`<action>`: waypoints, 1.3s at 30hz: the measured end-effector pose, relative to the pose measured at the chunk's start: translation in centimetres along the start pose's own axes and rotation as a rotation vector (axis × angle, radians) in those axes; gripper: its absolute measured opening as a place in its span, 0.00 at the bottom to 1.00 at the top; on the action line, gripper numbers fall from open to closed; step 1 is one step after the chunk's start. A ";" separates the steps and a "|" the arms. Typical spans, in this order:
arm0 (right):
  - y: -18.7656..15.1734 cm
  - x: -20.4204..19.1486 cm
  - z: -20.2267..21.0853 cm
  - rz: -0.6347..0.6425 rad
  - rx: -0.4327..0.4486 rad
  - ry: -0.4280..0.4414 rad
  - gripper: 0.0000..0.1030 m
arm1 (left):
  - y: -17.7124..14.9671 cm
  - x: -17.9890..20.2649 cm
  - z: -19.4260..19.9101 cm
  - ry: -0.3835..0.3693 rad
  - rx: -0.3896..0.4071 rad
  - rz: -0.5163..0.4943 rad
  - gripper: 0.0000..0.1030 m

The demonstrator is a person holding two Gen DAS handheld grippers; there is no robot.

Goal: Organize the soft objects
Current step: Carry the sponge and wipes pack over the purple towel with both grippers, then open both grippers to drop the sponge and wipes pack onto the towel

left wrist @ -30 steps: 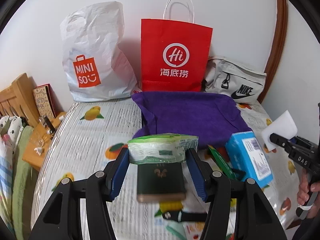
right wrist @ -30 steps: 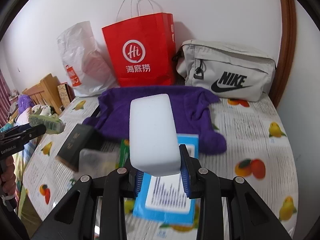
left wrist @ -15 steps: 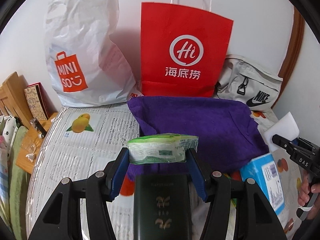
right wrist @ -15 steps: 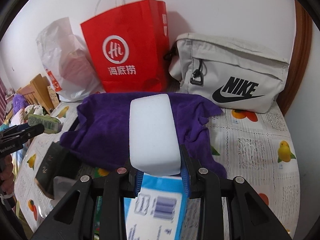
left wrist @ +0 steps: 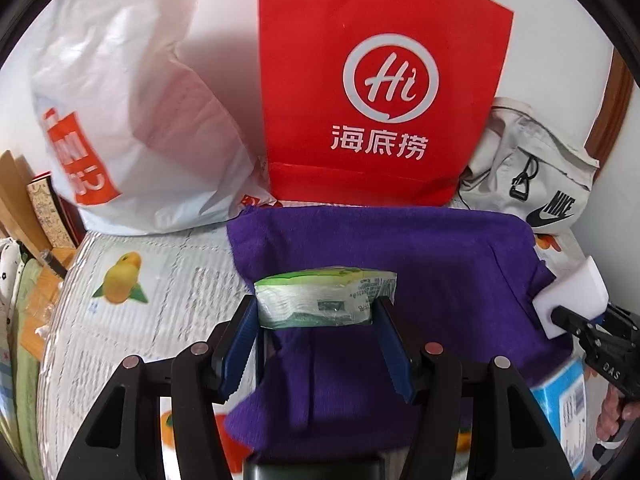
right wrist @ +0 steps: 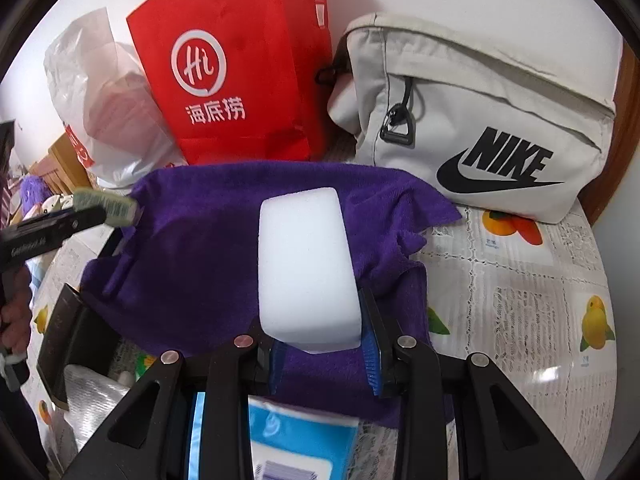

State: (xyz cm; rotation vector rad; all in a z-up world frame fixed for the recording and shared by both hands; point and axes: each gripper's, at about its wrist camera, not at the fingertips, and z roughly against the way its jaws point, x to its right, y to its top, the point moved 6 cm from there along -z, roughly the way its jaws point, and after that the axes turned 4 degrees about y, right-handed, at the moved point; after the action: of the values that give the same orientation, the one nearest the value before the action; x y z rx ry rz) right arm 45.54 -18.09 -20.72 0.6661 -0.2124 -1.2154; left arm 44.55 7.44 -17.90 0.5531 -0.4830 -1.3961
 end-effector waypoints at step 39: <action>-0.8 -0.8 1.3 0.006 -0.030 -0.019 0.63 | 0.3 0.0 0.2 0.028 -0.071 0.006 0.75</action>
State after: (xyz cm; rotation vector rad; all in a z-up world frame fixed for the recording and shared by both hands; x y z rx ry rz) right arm 43.98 -17.97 -19.94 0.6277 -0.2115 -1.2170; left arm 44.72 7.42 -17.57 0.5128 -0.4102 -1.3929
